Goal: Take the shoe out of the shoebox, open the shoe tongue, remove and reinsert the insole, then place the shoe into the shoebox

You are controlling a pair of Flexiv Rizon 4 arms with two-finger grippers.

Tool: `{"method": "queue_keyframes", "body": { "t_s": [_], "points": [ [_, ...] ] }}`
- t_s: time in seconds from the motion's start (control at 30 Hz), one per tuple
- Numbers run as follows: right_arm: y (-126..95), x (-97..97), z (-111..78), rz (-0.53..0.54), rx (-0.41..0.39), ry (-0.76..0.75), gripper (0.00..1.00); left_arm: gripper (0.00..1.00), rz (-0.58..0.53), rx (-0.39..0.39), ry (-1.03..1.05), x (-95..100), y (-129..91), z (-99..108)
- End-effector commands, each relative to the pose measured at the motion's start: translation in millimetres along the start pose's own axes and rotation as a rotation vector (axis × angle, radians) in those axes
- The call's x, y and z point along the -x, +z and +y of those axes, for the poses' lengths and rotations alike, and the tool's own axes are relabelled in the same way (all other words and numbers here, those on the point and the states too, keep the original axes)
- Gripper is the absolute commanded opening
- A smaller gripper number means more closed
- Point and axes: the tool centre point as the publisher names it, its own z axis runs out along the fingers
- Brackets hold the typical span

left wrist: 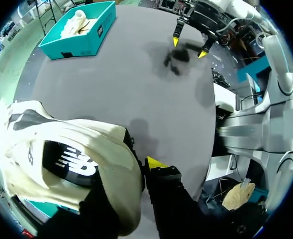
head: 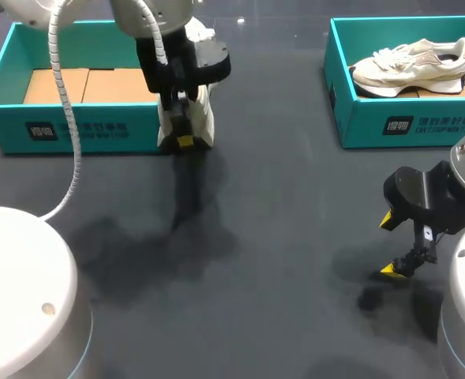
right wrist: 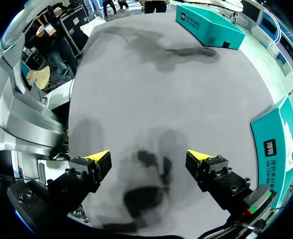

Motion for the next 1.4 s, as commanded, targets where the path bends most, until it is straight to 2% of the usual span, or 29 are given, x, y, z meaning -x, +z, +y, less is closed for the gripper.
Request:
{"method": "queue_keyframes", "body": {
  "t_s": [0.03,0.63,0.87,1.0,1.17,1.4],
  "points": [
    [-0.1,-2.4,-1.0,-0.004,0.001,0.000,1.00,0.00,0.023,-0.036,-0.017,26.8,-19.8,34.8],
    [-0.1,-2.4,-1.0,-0.004,0.001,0.000,1.00,0.00,-0.052,-0.011,-0.102,126.9,-56.3,131.5],
    [-0.1,-2.4,-1.0,-0.004,0.001,0.000,1.00,0.00,-0.044,0.007,-0.101,164.9,-67.6,170.8],
    [-0.1,-2.4,-1.0,-0.004,0.001,0.000,1.00,0.00,-0.075,0.055,-0.114,185.9,-71.8,188.1],
    [-0.1,-2.4,-1.0,-0.004,0.001,0.000,1.00,0.00,-0.068,0.064,-0.111,213.5,-81.5,208.2],
    [-0.1,-2.4,-1.0,-0.004,0.001,0.000,1.00,0.00,-0.068,0.064,-0.111,213.5,-81.5,208.2]
  ]
}}
